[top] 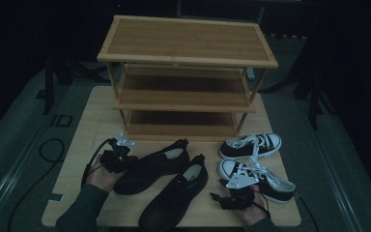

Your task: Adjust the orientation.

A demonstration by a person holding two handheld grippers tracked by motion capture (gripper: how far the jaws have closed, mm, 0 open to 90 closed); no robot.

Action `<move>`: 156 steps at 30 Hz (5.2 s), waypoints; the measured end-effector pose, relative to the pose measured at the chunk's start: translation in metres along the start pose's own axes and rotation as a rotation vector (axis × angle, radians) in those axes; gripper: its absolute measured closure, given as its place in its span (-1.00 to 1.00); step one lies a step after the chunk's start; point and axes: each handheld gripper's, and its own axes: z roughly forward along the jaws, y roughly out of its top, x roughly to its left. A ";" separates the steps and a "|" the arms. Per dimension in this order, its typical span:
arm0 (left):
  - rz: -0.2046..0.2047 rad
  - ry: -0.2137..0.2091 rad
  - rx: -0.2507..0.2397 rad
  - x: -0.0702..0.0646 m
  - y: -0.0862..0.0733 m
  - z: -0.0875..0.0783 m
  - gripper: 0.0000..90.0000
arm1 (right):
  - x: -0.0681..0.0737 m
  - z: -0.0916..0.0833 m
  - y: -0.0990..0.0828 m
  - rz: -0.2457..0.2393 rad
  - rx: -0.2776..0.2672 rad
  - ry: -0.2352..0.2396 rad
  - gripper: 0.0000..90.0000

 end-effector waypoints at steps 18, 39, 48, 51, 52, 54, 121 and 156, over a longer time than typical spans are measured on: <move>-0.016 0.012 -0.073 0.008 0.050 0.024 1.00 | 0.000 0.000 0.000 0.001 0.001 0.001 -0.19; 0.082 0.049 -0.094 -0.019 0.110 0.073 1.00 | 0.000 0.000 0.000 0.001 0.001 0.001 -0.19; 0.055 -0.018 -0.106 -0.010 0.102 0.070 0.68 | 0.000 0.000 0.000 0.000 0.000 0.001 -0.19; 0.055 -0.014 -0.105 -0.010 0.099 0.064 0.45 | 0.000 0.000 0.000 0.001 0.001 0.001 -0.19; 0.055 -0.014 -0.105 -0.010 0.099 0.064 0.43 | 0.000 0.000 0.000 0.002 0.001 0.001 -0.19; 0.053 -0.007 -0.114 -0.010 0.096 0.059 0.37 | 0.000 0.000 0.000 0.002 0.001 0.000 -0.19; 0.181 -0.230 -0.122 -0.078 0.058 -0.001 0.12 | 0.000 0.000 0.000 0.001 0.000 0.000 -0.19; 0.232 -0.277 -0.119 -0.106 0.041 -0.011 0.13 | 0.000 0.000 0.000 0.002 0.001 0.000 -0.19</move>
